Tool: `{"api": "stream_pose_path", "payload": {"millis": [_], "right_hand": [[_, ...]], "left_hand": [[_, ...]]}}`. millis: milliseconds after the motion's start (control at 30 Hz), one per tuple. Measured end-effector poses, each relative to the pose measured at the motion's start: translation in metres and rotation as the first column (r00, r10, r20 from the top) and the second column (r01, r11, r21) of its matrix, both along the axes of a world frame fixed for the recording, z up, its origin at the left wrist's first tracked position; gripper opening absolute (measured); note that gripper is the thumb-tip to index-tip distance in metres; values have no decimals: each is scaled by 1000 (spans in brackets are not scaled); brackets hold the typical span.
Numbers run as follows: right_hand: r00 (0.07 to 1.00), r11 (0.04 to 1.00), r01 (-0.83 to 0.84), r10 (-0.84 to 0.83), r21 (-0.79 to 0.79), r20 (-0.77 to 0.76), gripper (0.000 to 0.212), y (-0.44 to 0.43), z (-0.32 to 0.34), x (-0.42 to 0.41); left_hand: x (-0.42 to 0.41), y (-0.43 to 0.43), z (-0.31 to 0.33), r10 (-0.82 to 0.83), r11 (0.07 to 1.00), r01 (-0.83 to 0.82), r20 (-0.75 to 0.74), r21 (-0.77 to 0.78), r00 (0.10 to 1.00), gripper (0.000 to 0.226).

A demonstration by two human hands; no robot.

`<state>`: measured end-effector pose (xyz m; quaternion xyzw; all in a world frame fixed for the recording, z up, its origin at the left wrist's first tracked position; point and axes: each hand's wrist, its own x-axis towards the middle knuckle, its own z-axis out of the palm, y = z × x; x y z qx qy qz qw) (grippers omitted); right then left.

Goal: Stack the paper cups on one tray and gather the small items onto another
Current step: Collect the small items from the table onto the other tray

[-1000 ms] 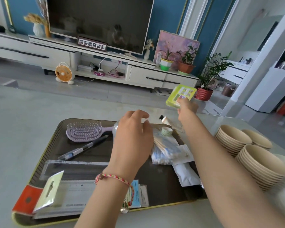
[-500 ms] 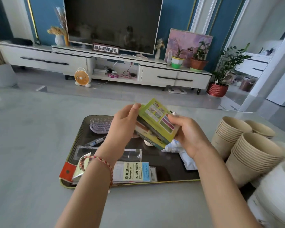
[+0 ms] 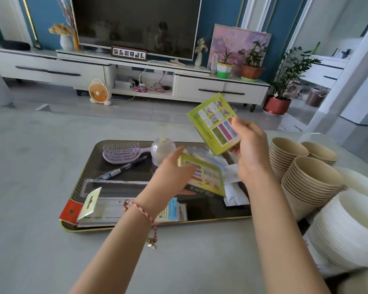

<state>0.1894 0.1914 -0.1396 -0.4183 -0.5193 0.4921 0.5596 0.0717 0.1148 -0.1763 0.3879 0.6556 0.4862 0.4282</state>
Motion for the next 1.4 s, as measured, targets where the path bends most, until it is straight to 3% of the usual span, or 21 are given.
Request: {"api": "stream_pose_path", "payload": {"millis": [67, 133, 233, 300, 500, 633, 700, 800, 867, 933, 1033, 1100, 1233, 1400], "right_hand": [[998, 999, -31, 33, -41, 49, 13, 3, -3, 2], [990, 994, -79, 86, -72, 108, 12, 6, -5, 4], [979, 987, -124, 139, -107, 151, 9, 8, -10, 6], [982, 989, -111, 125, -97, 145, 7, 9, -13, 7], [964, 995, -48, 68, -83, 258, 6, 18, -18, 15], [850, 968, -143, 228, -207, 475, 10, 19, -22, 20], [807, 939, -169, 306, -300, 505, 13, 18, -23, 21], [755, 901, -188, 388, -392, 529, 11, 13, -20, 22], [636, 895, -215, 432, -391, 640, 6, 10, -22, 22], [447, 890, -250, 456, -382, 769, 20, 6, -22, 20], [150, 923, -229, 346, -308, 926, 36, 4, -18, 16], [40, 945, -197, 272, -260, 961, 41, 4, -15, 15], [5, 899, -192, 401, -393, 916, 39, -1, -18, 8], [115, 897, -220, 414, -383, 903, 41, 1, -11, 16]], "left_hand": [[14, 1, -7, -101, 993, 96, -69, -67, 992, 53], [21, 2, -17, -129, 990, 108, -288, -89, 949, 53], [21, 1, -21, -115, 990, 20, -699, -143, 706, 51], [16, 1, -18, -162, 978, -21, -819, -208, 551, 65], [4, -2, -20, -465, 870, 83, -750, -487, 470, 71], [-4, -6, -12, -551, 827, 189, -694, -530, 464, 60], [-7, -7, -12, -563, 820, 211, -682, -532, 467, 52], [0, -8, -15, -517, 853, 167, -753, -495, 406, 63], [3, -8, -14, -486, 872, 148, -796, -466, 360, 65], [-2, -11, -5, -438, 899, 150, -832, -412, 341, 55], [-12, -12, 4, -328, 944, 168, -850, -283, 413, 43], [-9, -12, 4, -272, 961, 181, -830, -209, 487, 43], [7, -9, -8, -348, 933, 292, -730, -209, 589, 79], [12, -7, -25, -453, 880, 349, -787, -321, 419, 116]]}}
